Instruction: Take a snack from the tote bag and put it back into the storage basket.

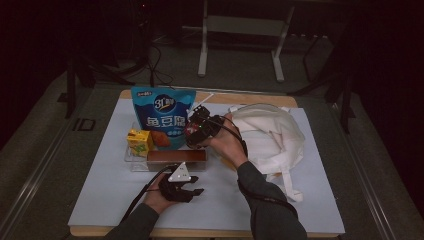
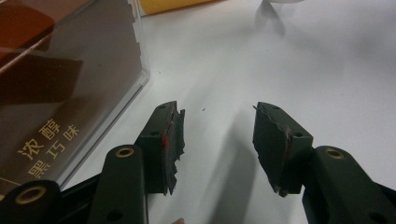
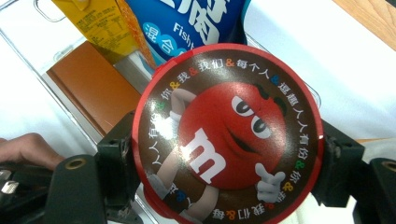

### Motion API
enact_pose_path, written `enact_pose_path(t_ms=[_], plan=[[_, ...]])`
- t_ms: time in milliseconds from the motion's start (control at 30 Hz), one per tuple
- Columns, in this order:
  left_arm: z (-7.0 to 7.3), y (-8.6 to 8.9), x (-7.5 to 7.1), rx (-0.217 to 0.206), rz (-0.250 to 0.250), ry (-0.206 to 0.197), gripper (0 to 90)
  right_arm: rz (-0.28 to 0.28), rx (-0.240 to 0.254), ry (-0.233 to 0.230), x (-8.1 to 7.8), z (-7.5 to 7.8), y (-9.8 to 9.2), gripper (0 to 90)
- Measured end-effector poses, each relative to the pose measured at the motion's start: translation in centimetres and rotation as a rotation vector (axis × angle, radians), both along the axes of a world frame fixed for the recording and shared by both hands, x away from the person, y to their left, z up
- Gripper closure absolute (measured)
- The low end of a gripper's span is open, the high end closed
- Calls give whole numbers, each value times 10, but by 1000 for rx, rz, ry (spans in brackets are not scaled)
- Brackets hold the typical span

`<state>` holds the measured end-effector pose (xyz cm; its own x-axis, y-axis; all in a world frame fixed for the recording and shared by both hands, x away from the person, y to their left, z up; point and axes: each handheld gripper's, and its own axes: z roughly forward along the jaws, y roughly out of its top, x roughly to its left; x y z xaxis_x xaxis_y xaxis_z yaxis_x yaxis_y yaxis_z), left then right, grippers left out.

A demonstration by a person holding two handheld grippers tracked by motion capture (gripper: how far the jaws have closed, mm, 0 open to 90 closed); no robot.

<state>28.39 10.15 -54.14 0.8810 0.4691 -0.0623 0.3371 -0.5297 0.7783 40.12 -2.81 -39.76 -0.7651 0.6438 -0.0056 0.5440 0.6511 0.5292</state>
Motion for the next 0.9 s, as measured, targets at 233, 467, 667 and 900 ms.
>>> enact_pose_path(t_ms=[233,467,667,900], plan=[[0,0,0,2,0,-2,504,-14,-4,2,3,-3,1,257],[0,0,0,1,0,-1,504,-27,-12,-3,4,-7,4,257],[0,0,0,-1,-2,0,504,-42,-13,-6,5,-11,8,257],[0,0,0,1,-3,0,504,-72,-9,-11,7,-16,11,258]])
